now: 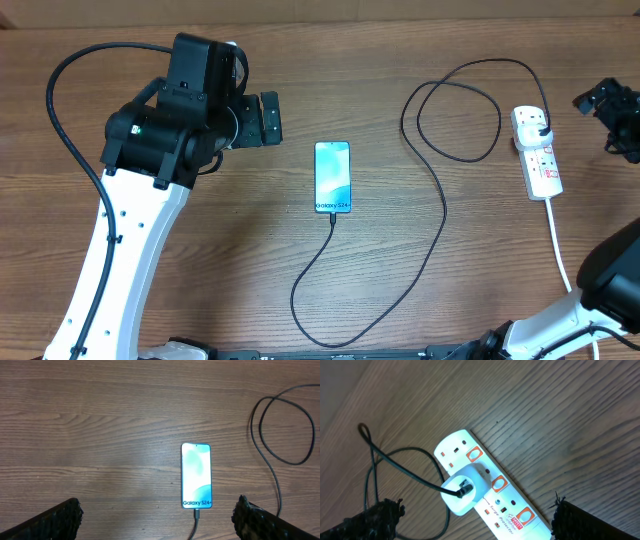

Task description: Plug charger to phone and switch on socket

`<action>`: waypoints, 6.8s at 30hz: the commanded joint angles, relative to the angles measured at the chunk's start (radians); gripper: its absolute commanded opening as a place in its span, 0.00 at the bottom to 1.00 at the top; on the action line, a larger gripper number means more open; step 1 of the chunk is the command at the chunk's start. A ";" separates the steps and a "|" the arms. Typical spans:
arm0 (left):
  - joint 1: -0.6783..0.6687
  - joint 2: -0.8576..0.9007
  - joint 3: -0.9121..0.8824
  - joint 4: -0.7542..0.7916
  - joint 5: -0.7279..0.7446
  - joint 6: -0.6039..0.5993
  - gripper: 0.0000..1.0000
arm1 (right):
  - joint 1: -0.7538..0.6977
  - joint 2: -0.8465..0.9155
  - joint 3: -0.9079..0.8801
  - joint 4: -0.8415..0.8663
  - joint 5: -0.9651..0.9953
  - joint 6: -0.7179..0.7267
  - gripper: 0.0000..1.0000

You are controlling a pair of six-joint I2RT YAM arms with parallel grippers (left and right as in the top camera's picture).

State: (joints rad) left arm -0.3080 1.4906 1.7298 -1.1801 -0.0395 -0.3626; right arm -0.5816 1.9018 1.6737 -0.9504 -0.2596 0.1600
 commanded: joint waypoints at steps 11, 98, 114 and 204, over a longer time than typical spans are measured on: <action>-0.006 0.007 0.013 0.002 -0.013 0.019 1.00 | 0.045 0.141 0.016 0.024 -0.120 -0.061 1.00; -0.006 0.007 0.013 0.002 -0.013 0.019 1.00 | 0.169 0.204 -0.170 0.169 -0.118 -0.064 1.00; -0.006 0.007 0.013 0.002 -0.013 0.019 1.00 | 0.190 0.204 -0.182 0.105 -0.142 -0.064 1.00; -0.006 0.007 0.013 0.002 -0.013 0.019 1.00 | 0.081 0.204 -0.098 0.207 -0.153 -0.131 1.00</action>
State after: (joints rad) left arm -0.3080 1.4906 1.7298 -1.1801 -0.0395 -0.3626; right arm -0.4835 2.0903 1.5383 -0.7391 -0.4080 0.0261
